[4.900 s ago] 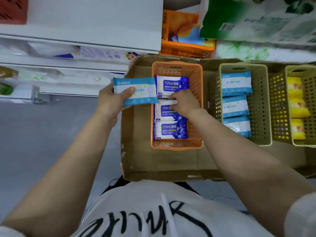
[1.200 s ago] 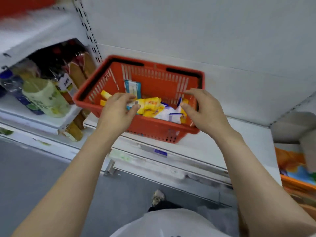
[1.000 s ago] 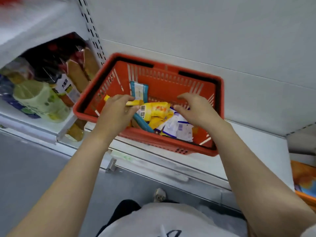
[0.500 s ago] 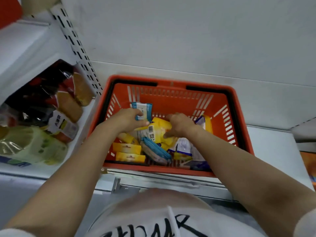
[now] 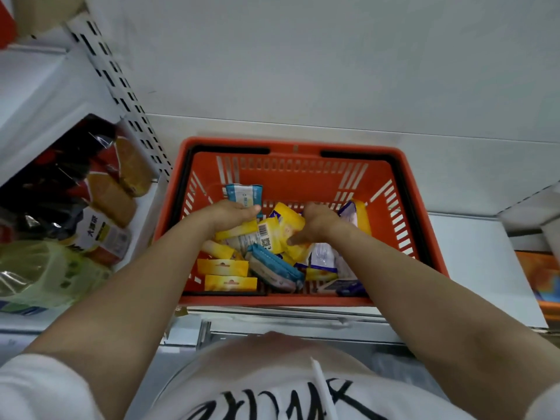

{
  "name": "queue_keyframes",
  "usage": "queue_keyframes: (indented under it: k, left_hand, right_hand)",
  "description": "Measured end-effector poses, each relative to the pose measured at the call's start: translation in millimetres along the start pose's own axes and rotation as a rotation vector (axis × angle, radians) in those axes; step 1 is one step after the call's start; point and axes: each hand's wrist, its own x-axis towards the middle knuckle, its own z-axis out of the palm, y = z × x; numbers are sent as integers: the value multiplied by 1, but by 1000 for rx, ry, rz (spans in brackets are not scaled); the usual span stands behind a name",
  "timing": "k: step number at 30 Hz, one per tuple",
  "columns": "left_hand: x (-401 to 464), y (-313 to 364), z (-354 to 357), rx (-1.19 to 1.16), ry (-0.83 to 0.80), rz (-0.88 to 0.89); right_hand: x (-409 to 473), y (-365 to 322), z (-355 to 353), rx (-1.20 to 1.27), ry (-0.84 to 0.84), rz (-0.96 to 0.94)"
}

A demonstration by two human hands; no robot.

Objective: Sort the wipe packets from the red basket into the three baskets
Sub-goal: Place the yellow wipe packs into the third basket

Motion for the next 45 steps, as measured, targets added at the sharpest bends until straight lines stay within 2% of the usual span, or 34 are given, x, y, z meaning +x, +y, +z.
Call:
queue_keyframes:
  k: [4, 7, 9, 14, 20, 25, 29, 33, 40, 45]
  left_hand:
    - [9, -3, 2, -8, 27, -66]
    - [9, -2, 5, 17, -10, -41]
    - [7, -3, 2, 54, -40, -20]
    - [15, -5, 3, -57, 19, 8]
    - [23, -1, 17, 281, 2, -65]
    - [17, 6, 15, 270, -39, -88]
    - [19, 10, 14, 152, 85, -22]
    - [7, 21, 5, -171, 174, 83]
    - [-34, 40, 14, -604, 290, 142]
    - [-66, 54, 40, -736, 421, 155]
  right_hand:
    - [-11, 13, -25, 161, 30, 43]
    - [-23, 28, -40, 398, 31, 48]
    - [-29, 39, -42, 468, 32, 41]
    - [-34, 51, -38, 485, 59, 41]
    - [-38, 57, -33, 522, 47, 23]
    - [-41, 61, -34, 549, 49, 12]
    - [-48, 64, -37, 626, 51, -3]
    - [-57, 69, -38, 819, 78, -27]
    - [-75, 77, -41, 1046, 158, -151]
    - [-91, 86, -46, 1105, 260, -239]
